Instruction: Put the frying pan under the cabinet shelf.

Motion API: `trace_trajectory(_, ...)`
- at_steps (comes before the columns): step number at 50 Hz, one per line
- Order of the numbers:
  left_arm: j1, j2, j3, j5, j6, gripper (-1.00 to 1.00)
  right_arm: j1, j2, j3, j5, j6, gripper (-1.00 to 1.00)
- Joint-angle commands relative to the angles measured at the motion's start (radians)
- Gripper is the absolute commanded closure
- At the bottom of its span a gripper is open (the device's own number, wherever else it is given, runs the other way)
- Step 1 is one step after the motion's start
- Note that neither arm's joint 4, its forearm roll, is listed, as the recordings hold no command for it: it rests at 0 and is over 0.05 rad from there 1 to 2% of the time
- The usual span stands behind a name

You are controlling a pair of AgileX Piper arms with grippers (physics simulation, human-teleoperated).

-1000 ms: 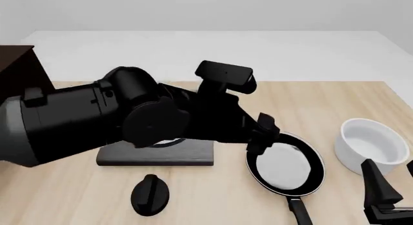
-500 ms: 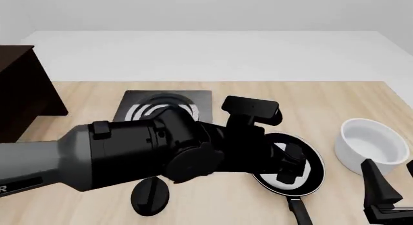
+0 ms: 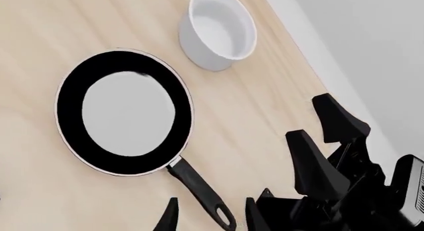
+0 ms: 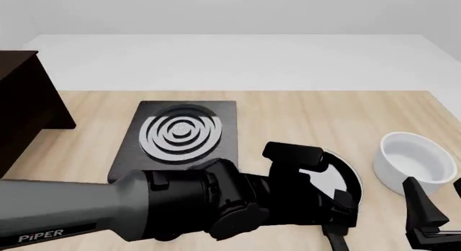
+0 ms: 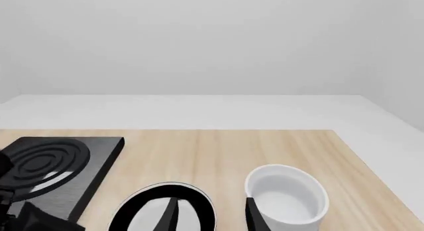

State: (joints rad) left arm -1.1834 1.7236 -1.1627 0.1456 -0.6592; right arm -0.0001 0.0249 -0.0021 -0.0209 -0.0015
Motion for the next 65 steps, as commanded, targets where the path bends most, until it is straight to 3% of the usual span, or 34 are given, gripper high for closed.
trace_trajectory(1, -0.038, 0.045, 0.021, -0.076, -0.056, -1.0, 0.0, -0.001, 0.0, 0.001, 0.0, -1.0)
trace_trajectory(31, -0.069, 0.147, 0.115, -0.278, -0.223, -1.0, 0.0, 0.0, 0.001, -0.001, 0.0, -1.0)
trace_trajectory(32, -0.059, 0.146, 0.105, -0.268, -0.202, -1.0, 0.0, 0.0, 0.001, -0.001, 0.0, -1.0)
trace_trajectory(45, -0.08, 0.186, 0.123, -0.33, -0.254, -1.0, 0.0, 0.0, 0.001, -0.001, 0.0, -1.0)
trace_trajectory(65, -0.083, 0.249, 0.115, -0.378, -0.273, -1.0, 0.0, 0.0, 0.001, -0.001, 0.0, -1.0)
